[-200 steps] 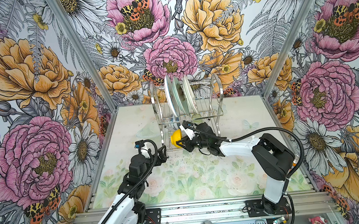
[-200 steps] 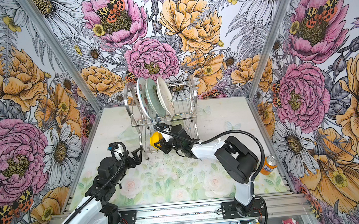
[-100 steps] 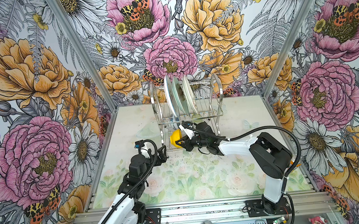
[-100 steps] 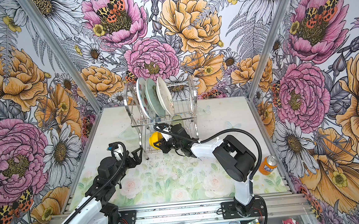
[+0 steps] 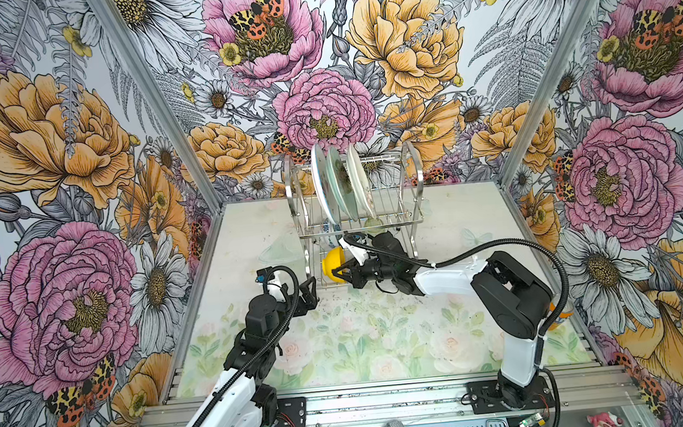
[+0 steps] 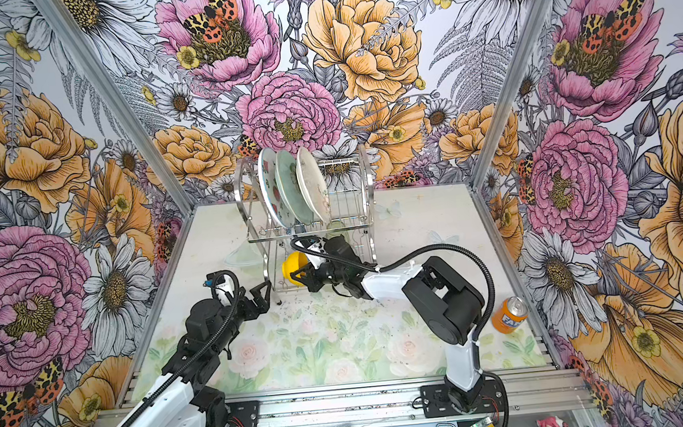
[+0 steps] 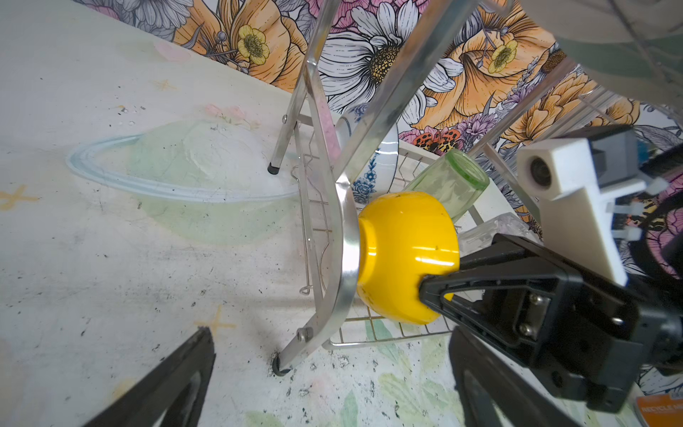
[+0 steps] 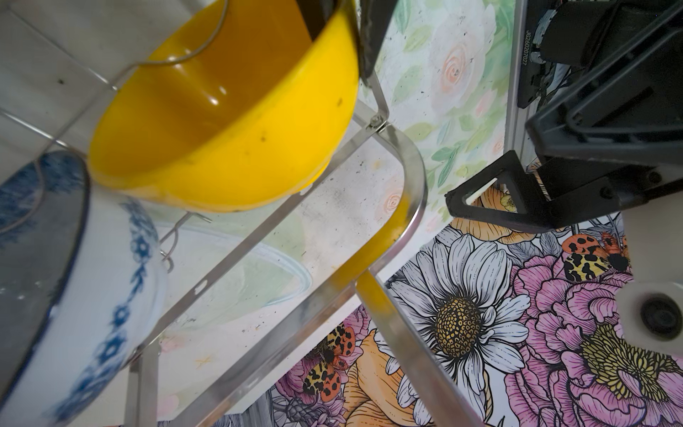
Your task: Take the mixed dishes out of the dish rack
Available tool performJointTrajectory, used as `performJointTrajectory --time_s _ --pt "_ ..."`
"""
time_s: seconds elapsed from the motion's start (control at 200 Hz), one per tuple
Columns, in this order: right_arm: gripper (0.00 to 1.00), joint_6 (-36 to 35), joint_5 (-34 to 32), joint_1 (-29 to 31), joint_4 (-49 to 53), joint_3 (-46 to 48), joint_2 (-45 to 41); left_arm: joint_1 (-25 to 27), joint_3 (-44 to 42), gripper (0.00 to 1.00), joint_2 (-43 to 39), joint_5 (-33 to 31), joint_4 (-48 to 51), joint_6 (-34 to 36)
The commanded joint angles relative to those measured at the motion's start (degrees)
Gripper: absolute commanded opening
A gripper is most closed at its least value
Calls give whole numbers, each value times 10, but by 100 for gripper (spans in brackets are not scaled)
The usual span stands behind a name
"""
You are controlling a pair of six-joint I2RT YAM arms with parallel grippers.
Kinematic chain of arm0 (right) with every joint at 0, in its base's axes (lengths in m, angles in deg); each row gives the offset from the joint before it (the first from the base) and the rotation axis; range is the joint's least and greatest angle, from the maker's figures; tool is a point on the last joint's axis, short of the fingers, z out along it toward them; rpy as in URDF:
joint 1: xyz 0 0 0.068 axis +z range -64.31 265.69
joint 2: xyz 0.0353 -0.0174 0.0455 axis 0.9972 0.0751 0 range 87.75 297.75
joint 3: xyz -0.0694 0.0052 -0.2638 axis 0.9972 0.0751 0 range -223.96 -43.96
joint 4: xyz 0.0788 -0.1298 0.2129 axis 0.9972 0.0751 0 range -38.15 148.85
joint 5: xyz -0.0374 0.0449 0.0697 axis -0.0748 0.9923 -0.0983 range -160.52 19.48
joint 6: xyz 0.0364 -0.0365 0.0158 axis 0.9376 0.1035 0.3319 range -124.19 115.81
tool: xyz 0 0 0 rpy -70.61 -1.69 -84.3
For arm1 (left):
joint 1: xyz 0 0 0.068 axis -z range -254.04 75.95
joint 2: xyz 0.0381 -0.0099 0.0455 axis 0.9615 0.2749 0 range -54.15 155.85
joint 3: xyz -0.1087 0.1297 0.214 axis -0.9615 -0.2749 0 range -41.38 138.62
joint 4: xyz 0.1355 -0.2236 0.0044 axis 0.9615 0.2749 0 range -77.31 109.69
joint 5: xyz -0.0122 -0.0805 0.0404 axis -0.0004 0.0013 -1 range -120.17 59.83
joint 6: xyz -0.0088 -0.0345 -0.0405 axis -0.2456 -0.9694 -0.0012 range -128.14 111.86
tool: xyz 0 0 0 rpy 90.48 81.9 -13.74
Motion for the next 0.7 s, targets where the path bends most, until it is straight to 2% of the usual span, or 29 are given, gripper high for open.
performJointTrajectory --time_s 0.0,0.33,0.696 --pt "0 -2 21 8 -42 -28 7 -5 10 99 1 10 -17 -8" --pt "0 -7 51 8 -64 -34 12 -5 10 99 6 14 -17 -11" --pt "0 -35 40 6 -80 -24 20 -5 19 99 3 13 -5 -6"
